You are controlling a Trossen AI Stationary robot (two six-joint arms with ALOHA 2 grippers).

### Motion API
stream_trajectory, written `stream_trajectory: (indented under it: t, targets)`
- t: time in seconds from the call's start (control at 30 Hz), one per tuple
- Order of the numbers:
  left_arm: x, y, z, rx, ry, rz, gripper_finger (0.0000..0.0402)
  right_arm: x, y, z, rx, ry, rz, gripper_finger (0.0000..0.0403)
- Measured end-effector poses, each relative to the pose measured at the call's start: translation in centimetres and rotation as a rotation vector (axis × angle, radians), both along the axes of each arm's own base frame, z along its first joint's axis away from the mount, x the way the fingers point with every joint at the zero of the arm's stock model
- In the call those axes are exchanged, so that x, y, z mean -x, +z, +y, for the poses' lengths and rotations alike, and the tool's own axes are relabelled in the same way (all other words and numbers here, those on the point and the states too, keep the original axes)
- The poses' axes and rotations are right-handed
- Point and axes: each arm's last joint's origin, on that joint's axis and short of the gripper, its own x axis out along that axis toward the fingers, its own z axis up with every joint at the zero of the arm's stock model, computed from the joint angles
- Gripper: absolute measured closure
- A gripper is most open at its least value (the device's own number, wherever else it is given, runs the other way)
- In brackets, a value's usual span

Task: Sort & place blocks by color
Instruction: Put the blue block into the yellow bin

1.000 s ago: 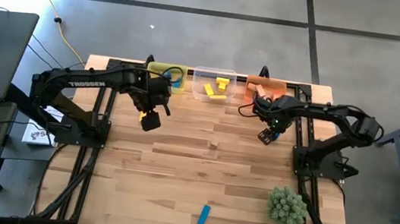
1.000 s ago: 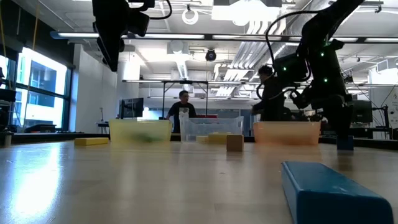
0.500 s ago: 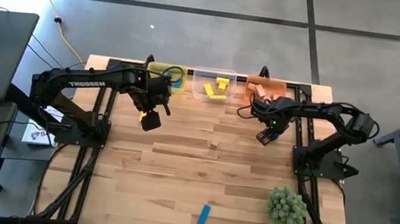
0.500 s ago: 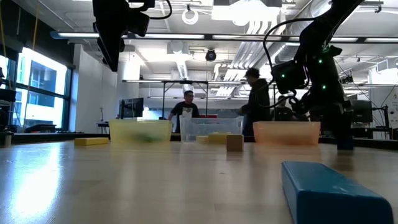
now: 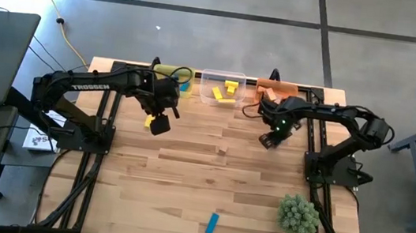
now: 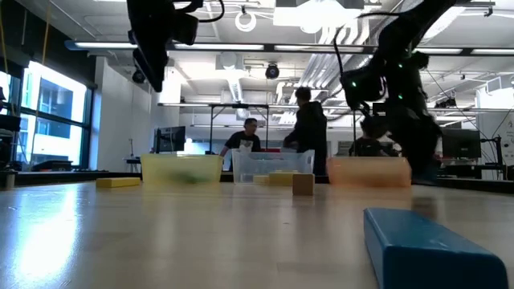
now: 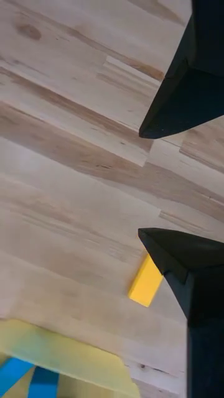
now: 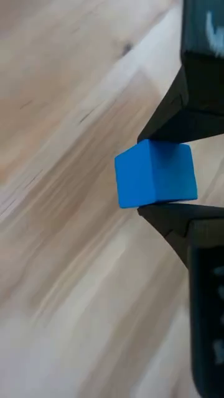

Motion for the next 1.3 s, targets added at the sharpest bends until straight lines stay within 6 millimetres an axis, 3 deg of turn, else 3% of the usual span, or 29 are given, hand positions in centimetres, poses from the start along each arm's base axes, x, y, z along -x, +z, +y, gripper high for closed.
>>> stream_trajectory:
  t: [0.4, 0.73, 1.0, 1.3]
  targets:
    - [0.4, 0.2, 2.6, -0.029, 0.119, -0.076, 0.0163, -5.9, 9.4, -1.7, 0.167, 0.136, -0.377, 0.03]
    - [-0.3, 1.0, 4.8, -0.073, 0.169, -0.258, 0.0163, -8.0, 16.9, -2.8, 0.376, 0.291, -0.647, 0.03]
    - [-1.0, 2.0, 6.3, -0.06, 0.32, -0.457, 0.0163, -8.7, 20.5, -3.2, 0.557, 0.474, -0.783, 0.03]
    - [-2.0, 4.1, 8.2, 0.012, 0.453, -0.792, 0.0163, -9.5, 21.9, -3.6, 0.762, 0.697, -0.863, 0.03]
